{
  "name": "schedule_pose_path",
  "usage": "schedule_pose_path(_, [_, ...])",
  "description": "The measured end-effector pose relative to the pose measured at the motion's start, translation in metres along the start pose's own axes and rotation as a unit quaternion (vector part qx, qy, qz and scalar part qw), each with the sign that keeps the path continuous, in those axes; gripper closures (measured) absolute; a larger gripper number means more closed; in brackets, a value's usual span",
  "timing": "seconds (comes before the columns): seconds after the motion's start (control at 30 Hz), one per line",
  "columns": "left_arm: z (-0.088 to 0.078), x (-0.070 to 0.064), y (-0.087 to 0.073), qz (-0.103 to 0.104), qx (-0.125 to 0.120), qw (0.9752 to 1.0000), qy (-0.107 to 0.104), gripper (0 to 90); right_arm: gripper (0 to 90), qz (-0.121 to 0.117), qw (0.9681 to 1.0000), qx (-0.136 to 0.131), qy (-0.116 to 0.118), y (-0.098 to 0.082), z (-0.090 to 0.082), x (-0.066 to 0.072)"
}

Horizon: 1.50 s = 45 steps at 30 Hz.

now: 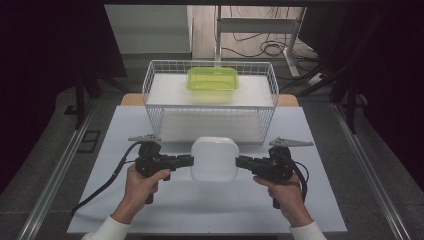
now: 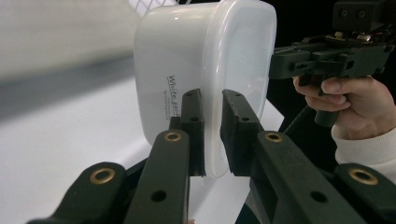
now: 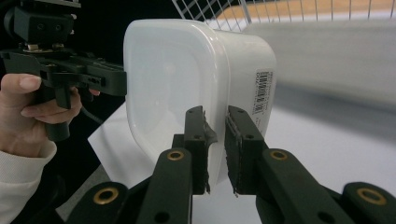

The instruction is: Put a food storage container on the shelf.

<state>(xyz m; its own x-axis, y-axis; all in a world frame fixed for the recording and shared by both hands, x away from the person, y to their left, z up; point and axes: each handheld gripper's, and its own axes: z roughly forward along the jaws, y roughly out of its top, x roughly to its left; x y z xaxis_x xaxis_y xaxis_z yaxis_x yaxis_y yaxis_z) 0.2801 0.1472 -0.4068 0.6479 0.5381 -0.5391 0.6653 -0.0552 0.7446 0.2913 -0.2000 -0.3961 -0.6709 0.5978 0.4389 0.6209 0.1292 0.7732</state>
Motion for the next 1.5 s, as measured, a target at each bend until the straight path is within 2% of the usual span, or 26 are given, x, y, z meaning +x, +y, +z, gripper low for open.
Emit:
schedule_pose_path(0.27, [-0.011, -0.007, 0.026, 0.014, -0.018, 0.9997, 0.002, 80.0, 79.2, -0.024, 0.9995, -0.017, 0.004, 0.03, -0.007, 0.008])
schedule_pose_path(0.57, [-0.019, -0.017, 0.055, 0.034, -0.034, 0.9988, 0.013, 80.0, 79.1, -0.048, 0.9983, -0.034, 0.004, 0.061, -0.012, 0.012])
schedule_pose_path(0.8, [-0.025, -0.021, 0.074, 0.041, -0.046, 0.9981, 0.008, 80.0, 79.1, -0.062, 0.997, -0.047, 0.005, 0.081, -0.018, 0.016])
schedule_pose_path(1.07, [-0.029, -0.016, 0.105, 0.037, -0.053, 0.9979, 0.001, 79.9, 79.1, -0.07, 0.9959, -0.056, 0.01, 0.113, -0.022, 0.018])
schedule_pose_path(1.5, [-0.039, -0.019, 0.155, 0.052, -0.066, 0.9964, 0.008, 79.9, 79.2, -0.079, 0.9943, -0.07, 0.014, 0.166, -0.024, 0.017])
